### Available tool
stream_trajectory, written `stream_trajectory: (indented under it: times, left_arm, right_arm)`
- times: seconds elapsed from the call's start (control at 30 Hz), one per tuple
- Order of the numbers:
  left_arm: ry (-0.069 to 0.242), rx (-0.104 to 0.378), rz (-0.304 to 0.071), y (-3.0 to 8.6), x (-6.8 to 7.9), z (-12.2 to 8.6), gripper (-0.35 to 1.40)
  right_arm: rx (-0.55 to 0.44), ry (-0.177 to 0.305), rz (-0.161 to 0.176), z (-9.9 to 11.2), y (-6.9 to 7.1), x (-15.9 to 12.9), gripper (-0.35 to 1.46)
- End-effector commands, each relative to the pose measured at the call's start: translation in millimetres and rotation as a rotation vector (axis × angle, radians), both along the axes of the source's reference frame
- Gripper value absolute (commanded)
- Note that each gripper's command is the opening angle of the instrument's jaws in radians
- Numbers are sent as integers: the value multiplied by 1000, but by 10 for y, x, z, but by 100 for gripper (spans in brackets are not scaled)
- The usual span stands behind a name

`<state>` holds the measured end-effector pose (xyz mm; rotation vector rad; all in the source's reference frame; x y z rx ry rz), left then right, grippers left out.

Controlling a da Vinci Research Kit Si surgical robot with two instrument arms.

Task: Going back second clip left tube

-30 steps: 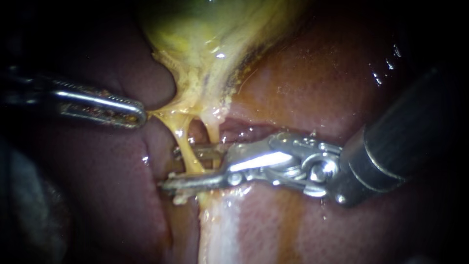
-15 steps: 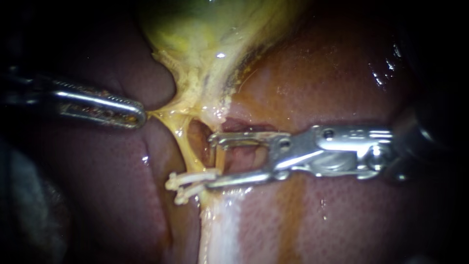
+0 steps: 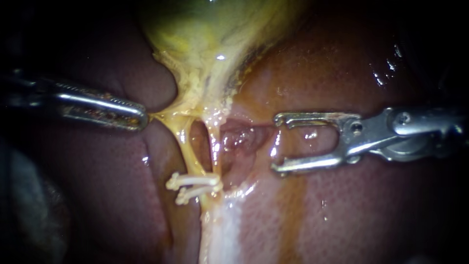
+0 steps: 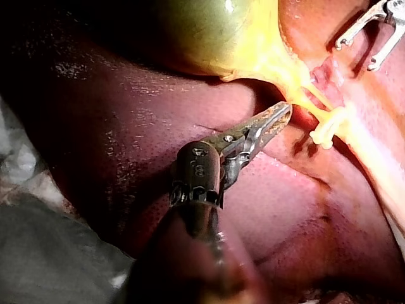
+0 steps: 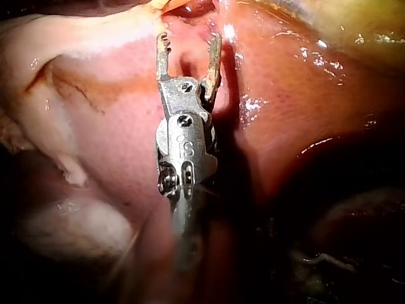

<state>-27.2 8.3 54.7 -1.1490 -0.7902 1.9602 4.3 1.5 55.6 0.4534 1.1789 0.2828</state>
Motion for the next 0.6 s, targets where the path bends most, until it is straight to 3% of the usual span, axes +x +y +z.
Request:
stream_trajectory:
  times: [0.03,0.43,0.6]
  left_arm:
    - [1,-1,-1,-1,-2,1,-35]
    - [8,-8,13,-16,-38,34,-35]
    - [7,-14,17,-20,-45,39,-35]
  right_arm:
    - [-6,2,-1,0,0,-2,49]
    - [-5,4,-12,-1,-2,-10,50]
    - [-4,6,-15,0,-3,-11,50]
